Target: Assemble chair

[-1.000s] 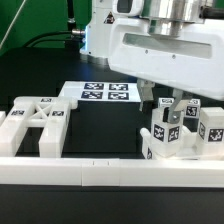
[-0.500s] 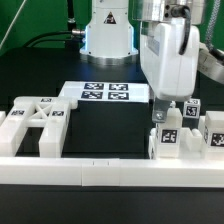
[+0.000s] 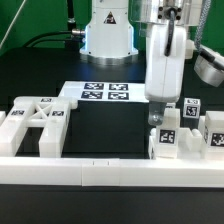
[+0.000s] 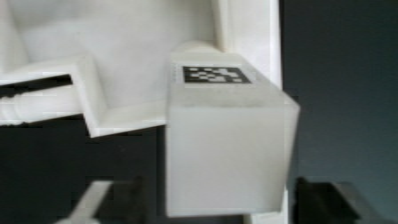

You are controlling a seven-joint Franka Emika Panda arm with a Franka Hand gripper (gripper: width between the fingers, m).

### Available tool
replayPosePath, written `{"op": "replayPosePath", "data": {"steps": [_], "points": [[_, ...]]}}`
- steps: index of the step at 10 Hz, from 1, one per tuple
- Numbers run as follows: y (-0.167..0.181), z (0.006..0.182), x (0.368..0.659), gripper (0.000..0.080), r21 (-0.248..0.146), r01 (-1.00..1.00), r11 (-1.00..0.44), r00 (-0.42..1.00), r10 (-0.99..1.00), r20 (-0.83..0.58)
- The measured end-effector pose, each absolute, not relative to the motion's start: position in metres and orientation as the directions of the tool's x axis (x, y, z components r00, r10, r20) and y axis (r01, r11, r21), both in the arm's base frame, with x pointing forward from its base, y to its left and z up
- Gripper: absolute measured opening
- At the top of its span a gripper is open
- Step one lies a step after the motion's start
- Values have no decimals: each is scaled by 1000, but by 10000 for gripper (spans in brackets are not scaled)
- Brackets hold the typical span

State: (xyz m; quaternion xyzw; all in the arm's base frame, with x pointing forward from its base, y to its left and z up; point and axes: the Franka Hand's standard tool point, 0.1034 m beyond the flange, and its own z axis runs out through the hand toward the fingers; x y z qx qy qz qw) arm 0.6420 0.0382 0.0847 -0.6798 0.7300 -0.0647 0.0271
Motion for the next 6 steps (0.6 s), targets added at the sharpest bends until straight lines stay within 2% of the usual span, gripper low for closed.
{"op": "replayPosePath", "data": {"steps": [1,2,5,6], "points": [[41,85,642,602,-127,-992,0,-7,-998,56],[39,84,642,640,-120,-988,-99,91,-993,69],[39,84,642,648,-103,-947,-303,295,-951,93],[40,84,642,649,-86,-892,-443,433,-894,112]]}}
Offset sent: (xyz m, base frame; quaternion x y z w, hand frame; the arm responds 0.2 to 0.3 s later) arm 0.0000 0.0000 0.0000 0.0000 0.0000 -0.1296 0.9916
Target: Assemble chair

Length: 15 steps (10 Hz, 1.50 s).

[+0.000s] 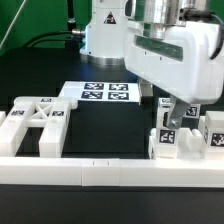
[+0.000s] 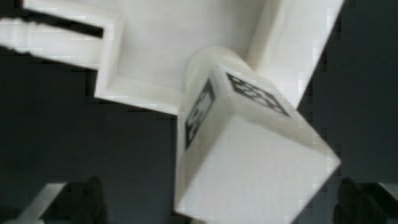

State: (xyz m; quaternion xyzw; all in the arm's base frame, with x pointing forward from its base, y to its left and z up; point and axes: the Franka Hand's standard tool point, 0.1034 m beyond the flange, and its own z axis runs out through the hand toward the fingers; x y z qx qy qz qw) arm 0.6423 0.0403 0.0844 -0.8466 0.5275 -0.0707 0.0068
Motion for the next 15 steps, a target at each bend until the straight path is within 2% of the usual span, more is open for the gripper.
{"op": "replayPosePath", "data": {"steps": [3,6,8,11,14,15], "points": [[55,86,649,649,-72,-698,-712,695,-699,169],[51,87,650,649,-44,-595,-803,785,-591,184],[54,87,651,649,-12,-458,-889,869,-451,205],[57,86,650,649,-11,-450,-893,874,-443,200],[40,89,644,649,27,-443,-896,895,-441,64],[32,92,644,649,26,-438,-899,899,-437,38]]}}
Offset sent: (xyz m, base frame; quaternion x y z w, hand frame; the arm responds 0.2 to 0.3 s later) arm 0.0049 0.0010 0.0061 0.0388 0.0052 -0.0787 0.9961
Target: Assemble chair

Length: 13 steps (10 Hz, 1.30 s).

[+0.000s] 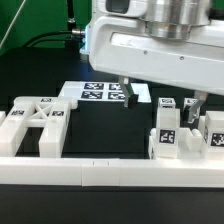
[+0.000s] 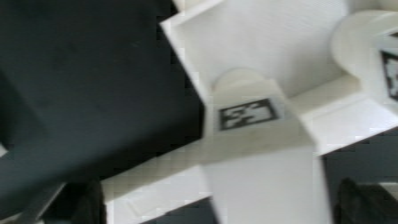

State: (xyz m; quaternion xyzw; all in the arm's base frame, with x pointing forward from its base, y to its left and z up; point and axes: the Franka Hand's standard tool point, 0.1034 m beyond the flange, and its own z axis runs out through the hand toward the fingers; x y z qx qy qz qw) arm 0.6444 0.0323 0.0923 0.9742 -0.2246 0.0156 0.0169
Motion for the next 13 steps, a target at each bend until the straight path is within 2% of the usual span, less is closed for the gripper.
{"op": "replayPosePath", "data": {"steps": [1,4,7,10,11,12,13], "points": [[25,94,646,649,14,-435,-900,900,-434,25],[24,93,646,649,21,-417,-908,908,-417,33],[41,97,662,649,4,-241,-971,964,-239,118],[36,97,663,649,32,-113,-993,987,-108,122],[36,97,663,649,28,-144,-989,983,-139,122],[38,94,660,649,4,-230,-973,966,-228,120],[41,93,662,649,2,-229,-974,964,-226,138]]}}
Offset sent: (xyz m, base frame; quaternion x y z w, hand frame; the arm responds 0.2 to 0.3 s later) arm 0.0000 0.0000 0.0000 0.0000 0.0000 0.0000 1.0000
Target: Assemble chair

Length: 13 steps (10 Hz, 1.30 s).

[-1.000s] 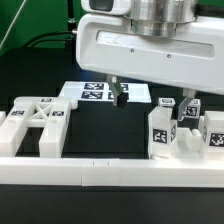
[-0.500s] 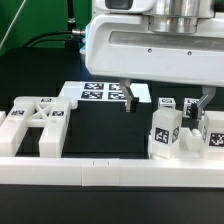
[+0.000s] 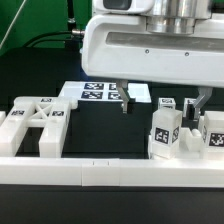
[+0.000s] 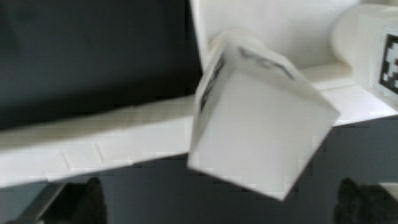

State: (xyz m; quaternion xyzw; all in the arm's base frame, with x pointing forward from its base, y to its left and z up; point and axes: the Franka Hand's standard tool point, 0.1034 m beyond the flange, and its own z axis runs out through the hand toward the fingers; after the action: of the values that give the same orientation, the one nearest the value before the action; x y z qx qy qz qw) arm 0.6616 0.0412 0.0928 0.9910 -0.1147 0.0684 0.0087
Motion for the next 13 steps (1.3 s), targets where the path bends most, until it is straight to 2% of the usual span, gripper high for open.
{"op": "replayPosePath", "data": {"steps": [3,4,5,7,10,11,13], "points": [[39,93,662,649,1,-249,-969,959,-246,138],[40,93,662,649,-17,-365,-931,922,-363,137],[40,93,662,649,-22,-400,-916,907,-399,136],[41,93,661,649,-54,-602,-797,788,-603,126],[42,92,661,649,-61,-637,-769,759,-639,125],[45,88,658,649,-89,-690,-718,706,-695,136],[54,83,652,649,-98,-765,-637,626,-771,122]]}}
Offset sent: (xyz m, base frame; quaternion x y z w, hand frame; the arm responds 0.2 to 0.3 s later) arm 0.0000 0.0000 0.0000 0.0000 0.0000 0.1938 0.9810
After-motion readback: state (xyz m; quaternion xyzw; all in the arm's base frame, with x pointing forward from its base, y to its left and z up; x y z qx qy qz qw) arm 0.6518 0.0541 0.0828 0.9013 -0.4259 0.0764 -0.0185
